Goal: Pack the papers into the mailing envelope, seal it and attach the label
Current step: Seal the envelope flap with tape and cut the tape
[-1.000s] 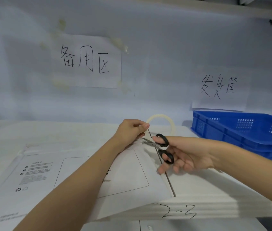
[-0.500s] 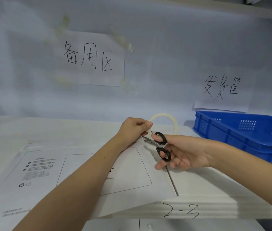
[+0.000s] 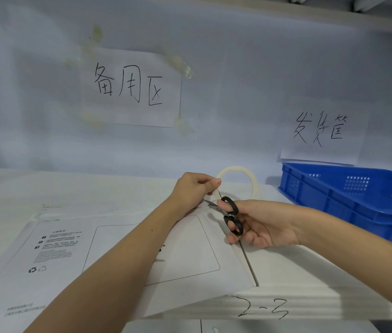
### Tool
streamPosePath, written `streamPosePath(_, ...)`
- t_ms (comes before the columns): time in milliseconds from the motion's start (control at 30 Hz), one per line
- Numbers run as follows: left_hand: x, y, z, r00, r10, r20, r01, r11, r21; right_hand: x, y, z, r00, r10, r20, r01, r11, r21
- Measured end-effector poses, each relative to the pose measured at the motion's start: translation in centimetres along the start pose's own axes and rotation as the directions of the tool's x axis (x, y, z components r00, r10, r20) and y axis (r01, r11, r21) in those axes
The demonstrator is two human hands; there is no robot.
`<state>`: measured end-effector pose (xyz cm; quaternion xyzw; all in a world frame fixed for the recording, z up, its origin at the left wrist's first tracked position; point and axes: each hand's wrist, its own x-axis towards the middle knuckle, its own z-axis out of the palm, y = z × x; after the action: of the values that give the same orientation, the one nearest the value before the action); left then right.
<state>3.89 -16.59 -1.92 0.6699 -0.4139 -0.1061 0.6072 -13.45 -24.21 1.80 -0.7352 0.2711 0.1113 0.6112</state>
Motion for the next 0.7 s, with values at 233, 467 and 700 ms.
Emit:
streamPosePath(233, -0.19, 0.04, 0.02, 1.0, -0.011, 0.018, 0.011, 1.0, 0.012, 0.4, -0.18, -0.07, 1.0, 0.013, -0.006, -0.013, 1.0, -0.014)
streamPosePath(467, 0.02, -0.09, 0.06, 1.0, -0.027, 0.007, 0.027, 1.0, -0.009, 0.51, 0.51, -0.4, 1.0, -0.009, 0.002, 0.009, 1.0, -0.012)
streamPosePath(700, -0.11, -0.21, 0.04, 0.999, -0.029, 0.013, 0.03, 0.999, -0.017, 0.79, 0.34, -0.16, 1.0, -0.004, -0.019, 0.003, 1.0, -0.024)
